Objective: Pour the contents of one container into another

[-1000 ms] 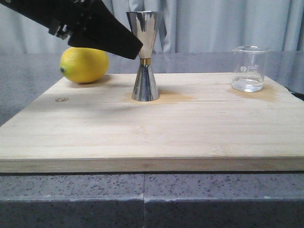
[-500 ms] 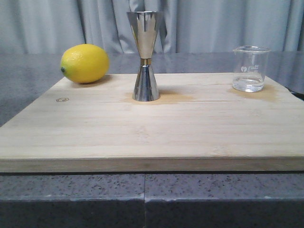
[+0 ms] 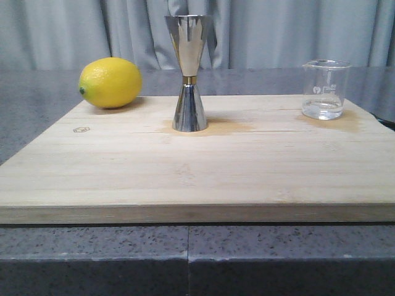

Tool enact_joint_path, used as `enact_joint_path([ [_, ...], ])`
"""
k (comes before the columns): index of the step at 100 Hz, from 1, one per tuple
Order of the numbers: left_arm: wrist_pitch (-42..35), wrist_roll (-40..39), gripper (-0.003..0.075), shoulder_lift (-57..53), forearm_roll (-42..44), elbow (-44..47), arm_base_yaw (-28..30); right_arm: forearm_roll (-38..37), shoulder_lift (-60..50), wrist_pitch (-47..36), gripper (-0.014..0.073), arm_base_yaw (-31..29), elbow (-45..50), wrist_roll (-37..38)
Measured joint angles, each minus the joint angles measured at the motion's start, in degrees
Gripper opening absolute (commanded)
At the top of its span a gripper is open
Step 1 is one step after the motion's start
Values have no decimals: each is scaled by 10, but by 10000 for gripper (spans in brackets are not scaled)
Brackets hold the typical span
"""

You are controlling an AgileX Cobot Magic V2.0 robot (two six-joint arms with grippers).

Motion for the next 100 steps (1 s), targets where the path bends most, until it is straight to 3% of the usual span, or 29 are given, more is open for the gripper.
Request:
enact_joint_path([
  [37, 4, -26, 567, -125, 3, 103, 0, -12, -145, 26, 589, 0, 0, -1],
  [42, 2, -26, 526, -125, 4, 107, 0, -20, -152, 32, 540, 0, 0, -1],
  [50, 0, -26, 431, -125, 4, 109, 0, -32, -155, 42, 383, 0, 0, -1],
  [66, -5, -26, 211, -125, 4, 109, 0, -39, -155, 51, 72, 0, 0, -2],
  [76, -5, -26, 66, -125, 4, 109, 0, -41, -155, 52, -60, 0, 0, -2],
  [83, -5, -26, -20, -125, 4, 109, 0, -41, -155, 52, -71, 0, 0, -2],
  [100, -6, -26, -19, -125, 4, 109, 0, -45, -155, 52, -72, 0, 0, -2],
])
